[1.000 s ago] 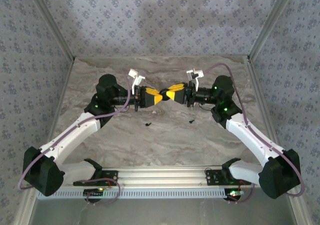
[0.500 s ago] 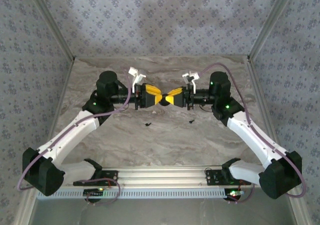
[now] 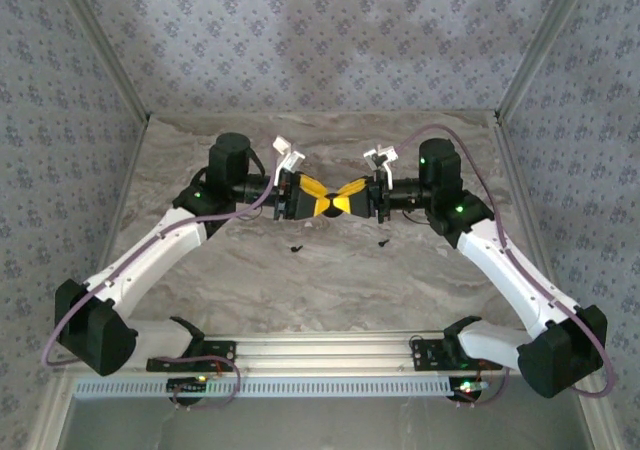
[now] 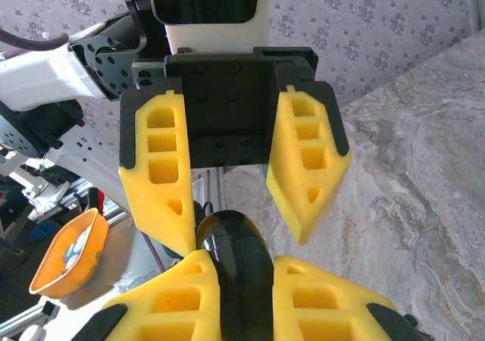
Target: Insert the wireless bluetooth earbuds into the charging case
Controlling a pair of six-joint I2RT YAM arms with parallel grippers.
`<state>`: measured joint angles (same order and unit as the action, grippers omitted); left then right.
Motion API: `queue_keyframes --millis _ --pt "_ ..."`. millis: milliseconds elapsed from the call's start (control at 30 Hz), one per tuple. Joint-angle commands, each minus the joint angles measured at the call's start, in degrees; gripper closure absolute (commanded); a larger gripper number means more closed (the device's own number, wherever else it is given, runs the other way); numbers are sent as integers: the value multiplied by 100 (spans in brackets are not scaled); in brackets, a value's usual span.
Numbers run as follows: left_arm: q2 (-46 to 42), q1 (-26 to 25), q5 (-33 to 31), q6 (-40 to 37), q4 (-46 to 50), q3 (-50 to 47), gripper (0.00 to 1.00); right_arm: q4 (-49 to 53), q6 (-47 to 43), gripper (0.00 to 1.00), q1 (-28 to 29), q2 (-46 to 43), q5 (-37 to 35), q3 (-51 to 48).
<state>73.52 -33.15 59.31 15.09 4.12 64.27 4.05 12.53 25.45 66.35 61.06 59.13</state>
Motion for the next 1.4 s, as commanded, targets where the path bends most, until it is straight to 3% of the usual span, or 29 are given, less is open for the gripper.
queue_keyframes --millis 0,100,300,400,500,633,867,1167,1367 --pt "81 -53 248 -345 442 284 56 155 -168 83 -39 23 275 275" --pt "98 -61 272 -408 526 314 59 155 -172 83 -48 61 292 312" --pt "84 -70 271 -481 582 332 77 180 -181 81 -49 99 330 371" --pt "45 -64 94 -327 326 225 81 138 -147 66 -91 3 179 268" --pt "-44 -63 -23 337 -687 -99 83 -402 212 46 -232 -246 -30 -127" --pt "-133 -69 -209 1048 -1849 -455 84 -1629 1104 39 -431 -594 -240 -792" --pt "-276 -101 -350 1400 -2590 -680 85 -2912 2005 35 -445 -730 -323 -1230" --pt "-353 -210 -332 1401 -2688 -644 85 -3243 2188 35 -418 -448 -145 -985" --pt "-386 -237 -347 1391 -2692 -613 85 -3381 2211 45 -324 -290 77 -817"
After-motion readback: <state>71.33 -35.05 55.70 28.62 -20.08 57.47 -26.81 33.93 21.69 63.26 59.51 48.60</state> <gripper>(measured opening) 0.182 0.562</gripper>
